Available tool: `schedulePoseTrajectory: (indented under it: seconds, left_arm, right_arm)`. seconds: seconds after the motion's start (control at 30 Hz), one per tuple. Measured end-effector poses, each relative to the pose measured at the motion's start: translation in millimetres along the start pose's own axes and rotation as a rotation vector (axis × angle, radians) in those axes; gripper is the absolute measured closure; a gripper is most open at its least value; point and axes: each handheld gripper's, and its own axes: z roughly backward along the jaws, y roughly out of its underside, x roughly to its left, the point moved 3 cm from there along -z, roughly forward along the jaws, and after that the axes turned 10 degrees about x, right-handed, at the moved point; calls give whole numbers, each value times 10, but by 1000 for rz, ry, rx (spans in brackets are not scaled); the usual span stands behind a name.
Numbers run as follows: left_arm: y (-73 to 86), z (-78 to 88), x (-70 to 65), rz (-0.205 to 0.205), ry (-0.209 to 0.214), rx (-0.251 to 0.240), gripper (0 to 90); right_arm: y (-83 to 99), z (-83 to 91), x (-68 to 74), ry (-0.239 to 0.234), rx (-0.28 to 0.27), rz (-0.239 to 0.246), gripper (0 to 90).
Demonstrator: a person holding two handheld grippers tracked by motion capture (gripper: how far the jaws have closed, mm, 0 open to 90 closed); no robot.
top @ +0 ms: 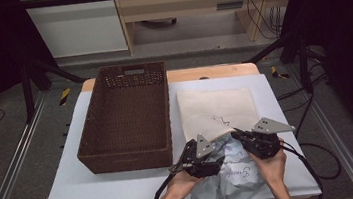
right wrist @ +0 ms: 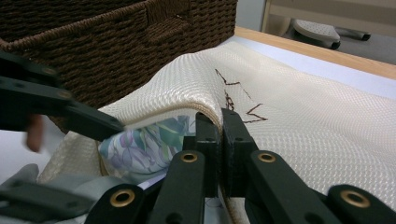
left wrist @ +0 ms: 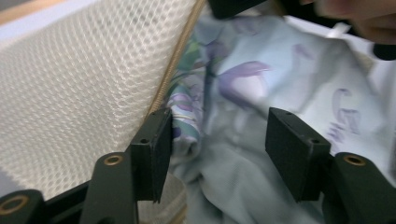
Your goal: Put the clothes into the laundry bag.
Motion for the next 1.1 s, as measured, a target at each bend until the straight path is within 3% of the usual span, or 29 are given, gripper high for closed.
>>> schedulePoseTrajectory:
  seconds: [0.03, 0.17, 0.3, 0.37, 0.43, 0.57, 0.73, 0.97, 1.1]
  left_arm:
    - [6, 45, -17, -4, 0, -11, 392]
    - [47, 108, -110, 4, 74, -12, 359]
    - [138, -49, -231, -25, 54, 39, 355]
    - [161, -162, -249, -10, 68, 65, 366]
    - [173, -255, -249, 12, 75, 79, 415]
    - [186, -360, -202, 45, 71, 105, 638]
    - [142, -326, -184, 55, 34, 93, 789]
    - [-102, -300, -59, 74, -28, 47, 803]
    - [-179, -447, 52, 97, -70, 55, 800]
  right_arm:
    - [2, -2, 3, 1, 4, -2, 872]
    - [5, -19, 10, -1, 8, 0, 872]
    - [5, -16, 10, -3, 7, 0, 871]
    - [6, -18, 15, -4, 6, 0, 871]
    - [5, -16, 15, -6, 5, 2, 871]
    - [4, -7, 12, -9, 6, 2, 871]
    - [3, -9, 21, -13, 6, 2, 871]
    - [-13, 26, 22, -21, -16, 0, 871]
    - [-19, 37, 22, -25, -23, 2, 871]
